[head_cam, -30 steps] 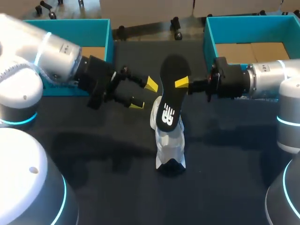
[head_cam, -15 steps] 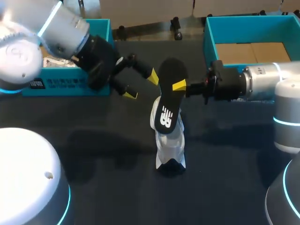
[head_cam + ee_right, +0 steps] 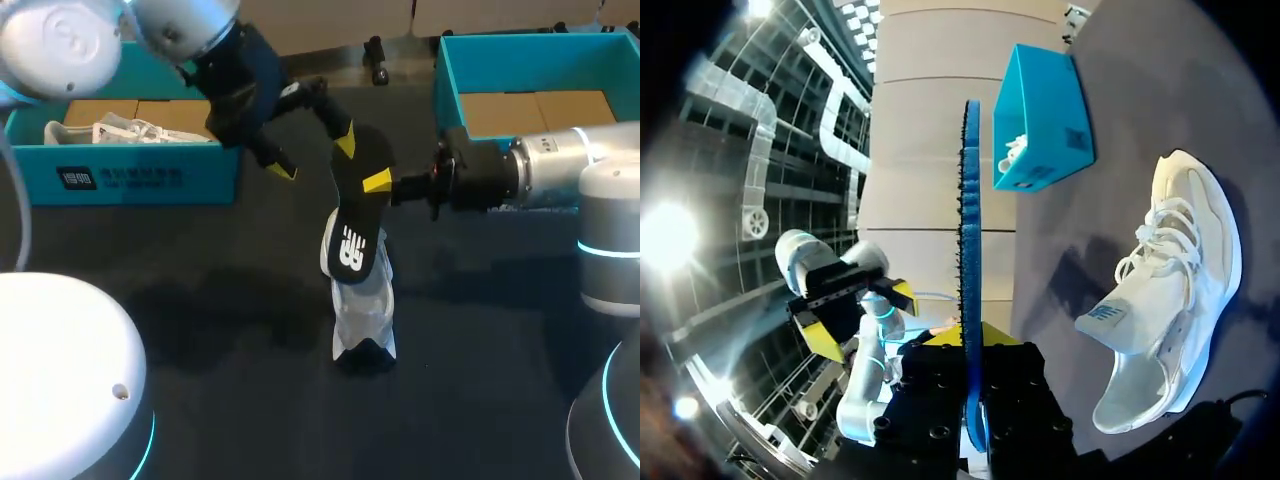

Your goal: Take the shoe out of the shoebox, open the shoe tongue, remove and reinsert the insole, then place the shoe into the shoebox

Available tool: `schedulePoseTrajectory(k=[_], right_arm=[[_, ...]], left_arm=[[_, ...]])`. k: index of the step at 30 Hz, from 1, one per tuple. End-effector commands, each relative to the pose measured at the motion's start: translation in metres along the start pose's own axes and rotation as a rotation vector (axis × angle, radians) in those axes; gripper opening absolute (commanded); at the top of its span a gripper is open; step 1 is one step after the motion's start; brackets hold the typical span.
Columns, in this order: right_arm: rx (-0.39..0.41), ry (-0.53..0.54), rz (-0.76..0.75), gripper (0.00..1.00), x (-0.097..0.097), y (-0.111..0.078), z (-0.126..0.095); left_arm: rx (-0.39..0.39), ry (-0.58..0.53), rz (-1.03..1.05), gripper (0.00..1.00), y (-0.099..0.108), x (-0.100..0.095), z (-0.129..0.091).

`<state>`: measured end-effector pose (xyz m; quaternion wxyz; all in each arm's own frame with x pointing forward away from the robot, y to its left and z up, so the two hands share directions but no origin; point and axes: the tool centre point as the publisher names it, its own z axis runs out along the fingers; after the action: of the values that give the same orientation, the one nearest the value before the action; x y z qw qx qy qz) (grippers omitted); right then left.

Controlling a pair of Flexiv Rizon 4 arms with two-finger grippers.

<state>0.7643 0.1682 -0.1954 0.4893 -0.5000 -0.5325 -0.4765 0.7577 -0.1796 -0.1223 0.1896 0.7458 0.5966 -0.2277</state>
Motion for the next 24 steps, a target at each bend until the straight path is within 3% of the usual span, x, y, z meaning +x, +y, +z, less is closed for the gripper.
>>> schedulePoseTrajectory(k=[1,9,24], right_arm=[[0.008,-0.004,0.004,0.0,-0.001,0.004,0.001],[0.028,-0.005,0.014,0.0,-0.004,0.007,0.003],[0.032,0.005,0.014,0.0,-0.008,0.007,0.006]], left_arm=[[0.015,0.265,-0.01,1.0,0.013,-0.01,-0.003],[-0.018,0.42,0.011,1.0,0.028,-0.02,-0.006],[-0.027,0.51,-0.125,1.0,0.042,-0.019,-0.004]])
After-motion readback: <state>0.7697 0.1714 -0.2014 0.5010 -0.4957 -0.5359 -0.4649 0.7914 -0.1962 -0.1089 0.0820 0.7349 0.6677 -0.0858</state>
